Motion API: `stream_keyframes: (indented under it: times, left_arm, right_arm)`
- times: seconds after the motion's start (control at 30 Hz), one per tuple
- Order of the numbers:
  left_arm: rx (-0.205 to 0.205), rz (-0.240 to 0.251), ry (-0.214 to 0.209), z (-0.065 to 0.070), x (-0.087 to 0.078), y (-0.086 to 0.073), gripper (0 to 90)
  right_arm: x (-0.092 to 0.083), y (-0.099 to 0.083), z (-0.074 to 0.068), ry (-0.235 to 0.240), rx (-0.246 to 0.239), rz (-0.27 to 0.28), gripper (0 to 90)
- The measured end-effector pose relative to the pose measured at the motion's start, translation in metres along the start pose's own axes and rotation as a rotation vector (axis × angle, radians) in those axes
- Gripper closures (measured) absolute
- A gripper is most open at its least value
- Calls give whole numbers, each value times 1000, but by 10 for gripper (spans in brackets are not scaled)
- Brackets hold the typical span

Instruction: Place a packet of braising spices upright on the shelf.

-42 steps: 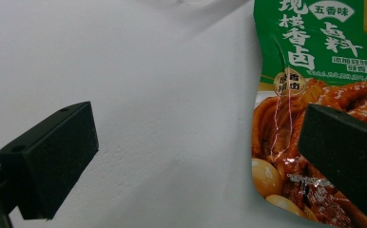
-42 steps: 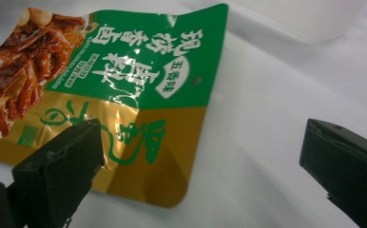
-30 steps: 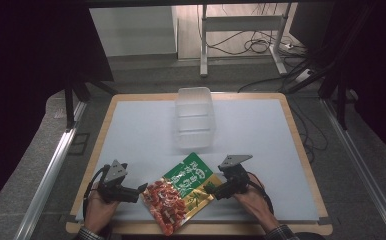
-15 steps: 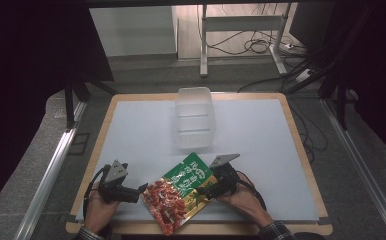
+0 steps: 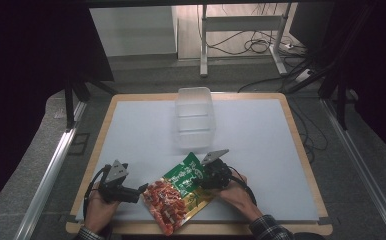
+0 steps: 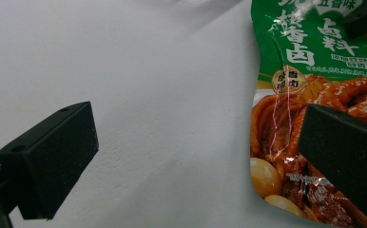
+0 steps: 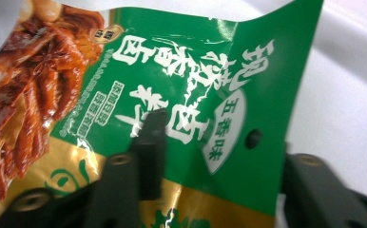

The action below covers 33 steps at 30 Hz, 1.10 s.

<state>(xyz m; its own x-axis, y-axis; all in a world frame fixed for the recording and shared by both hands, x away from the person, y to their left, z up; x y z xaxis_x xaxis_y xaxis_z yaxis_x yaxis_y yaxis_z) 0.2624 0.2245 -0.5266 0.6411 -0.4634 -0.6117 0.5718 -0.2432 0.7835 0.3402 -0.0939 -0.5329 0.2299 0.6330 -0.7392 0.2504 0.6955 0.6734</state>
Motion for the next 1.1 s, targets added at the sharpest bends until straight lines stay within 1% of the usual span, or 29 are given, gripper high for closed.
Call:
stream_keyframes:
  times: [0.03, 0.13, 0.2, 0.23, 0.3, 0.37, 0.47, 0.53, 0.67, 0.87, 0.97, 1.1]
  left_arm:
    - [-1, 1, 0, 0, 0, 0, 0]
    - [-2, 2, 0, 0, 0, 0, 0]
    - [-1, 3, 0, 0, -1, 0, 0]
    - [-1, 3, 0, -1, -1, 0, 0]
    - [-2, 4, 1, -1, -1, 0, 0]
    - [-2, 4, 1, -1, -1, 0, 0]
    - [-2, 5, 4, -1, -1, 0, 0]
    - [-7, 9, 5, -1, -1, 0, 0]
    - [-10, 9, 8, -2, -2, 0, 0]
    - [-13, 11, 11, -3, -2, 0, 0]
    - [-16, 15, 12, -3, -3, 0, 0]
    - [-21, 19, 13, -4, -3, 0, 0]
  right_arm:
    - [0, 1, 1, 8, 1, 6, 684]
    - [-1, 3, -1, -25, -7, -3, 817]
    - [-1, 4, -2, -26, -3, -7, 885]
    - [-2, 5, -2, -26, -4, 0, 890]
    - [-2, 7, -3, -30, -4, -13, 892]
    - [-3, 9, -3, -29, -3, -13, 892]
    - [-4, 9, -2, -20, 24, -8, 892]
    - [-6, 10, -1, -12, 34, -2, 892]
    - [-14, 15, -2, -2, 27, 19, 891]
    - [-24, 25, -3, 6, 1, 41, 892]
    - [-29, 30, -3, 7, 5, 54, 892]
    - [-37, 38, -2, 29, 17, 81, 892]
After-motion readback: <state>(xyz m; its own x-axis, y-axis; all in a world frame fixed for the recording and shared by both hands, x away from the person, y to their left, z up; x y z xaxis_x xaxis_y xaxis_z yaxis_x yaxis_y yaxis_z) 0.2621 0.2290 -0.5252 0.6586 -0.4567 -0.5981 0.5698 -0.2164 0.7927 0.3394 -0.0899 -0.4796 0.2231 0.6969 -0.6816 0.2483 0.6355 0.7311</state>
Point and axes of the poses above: each handheld gripper's, and its own axes: x roughly forward along the jaws, y roughly out of its top, z roughly to its right, the point moved 1 cm from there along x, roughly forward along the jaws, and after that the axes turned 11 degrees about -x, right-handed, at the moved point
